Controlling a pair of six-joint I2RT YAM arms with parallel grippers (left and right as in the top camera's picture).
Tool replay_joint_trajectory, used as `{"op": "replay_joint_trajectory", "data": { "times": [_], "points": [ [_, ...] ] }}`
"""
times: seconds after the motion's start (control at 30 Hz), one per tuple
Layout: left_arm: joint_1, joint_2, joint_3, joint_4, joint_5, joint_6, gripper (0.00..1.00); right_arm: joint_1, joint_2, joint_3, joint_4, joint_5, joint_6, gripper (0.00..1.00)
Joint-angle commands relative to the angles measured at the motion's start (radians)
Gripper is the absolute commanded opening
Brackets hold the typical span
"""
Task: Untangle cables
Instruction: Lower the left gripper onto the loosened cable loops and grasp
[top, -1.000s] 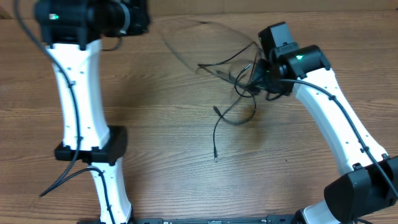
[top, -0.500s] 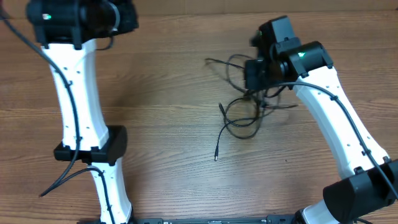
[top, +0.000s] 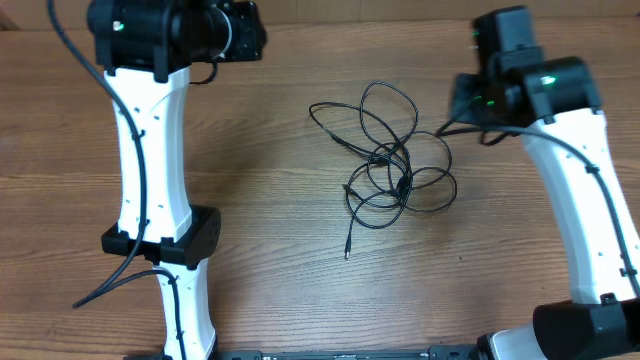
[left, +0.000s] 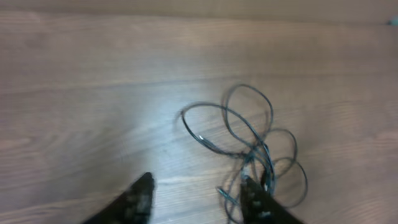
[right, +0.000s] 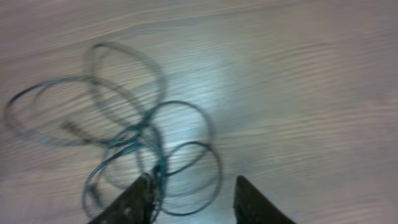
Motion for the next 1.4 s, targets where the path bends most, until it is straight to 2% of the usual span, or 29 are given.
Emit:
{"op": "replay_joint_trajectory", "data": {
  "times": [0.0, 0.13, 0.27, 0.33, 0.47, 0.6, 1.0, 1.37],
  "points": [
    [-0.05, -0.018, -0.09, -0.001, 0.059, 0.028, 0.54, -0.072, -0.019, 0.02, -0.019, 0.04, 0.038, 0.49],
    [-0.107, -0.017, -0.222, 0.03, 0.06, 0.063, 0.62, -0.146, -0.019, 0.02, -0.04, -0.071, 0.0, 0.66],
    [-0.176, -0.017, -0.365, 0.089, 0.06, 0.119, 0.66, -0.195, -0.019, 0.02, -0.064, -0.143, -0.006, 0.78],
    [-0.216, -0.016, -0.444, 0.145, 0.059, 0.157, 0.69, -0.208, -0.019, 0.02, -0.082, -0.148, -0.006, 0.81],
    [-0.296, -0.016, -0.621, 0.312, 0.058, 0.249, 0.76, -0.209, -0.019, 0.02, -0.117, -0.148, -0.006, 0.95],
    [-0.338, -0.016, -0.76, 0.476, 0.058, 0.272, 0.78, -0.209, -0.019, 0.02, -0.128, -0.148, -0.006, 0.96],
    [-0.376, -0.016, -1.106, 0.918, 0.06, 0.268, 0.75, -0.209, -0.019, 0.02, -0.13, -0.171, -0.006, 0.96],
    [-0.393, -0.014, -1.276, 1.069, 0.078, 0.244, 0.75, -0.209, -0.019, 0.02, -0.137, -0.189, -0.006, 0.96]
  ]
}}
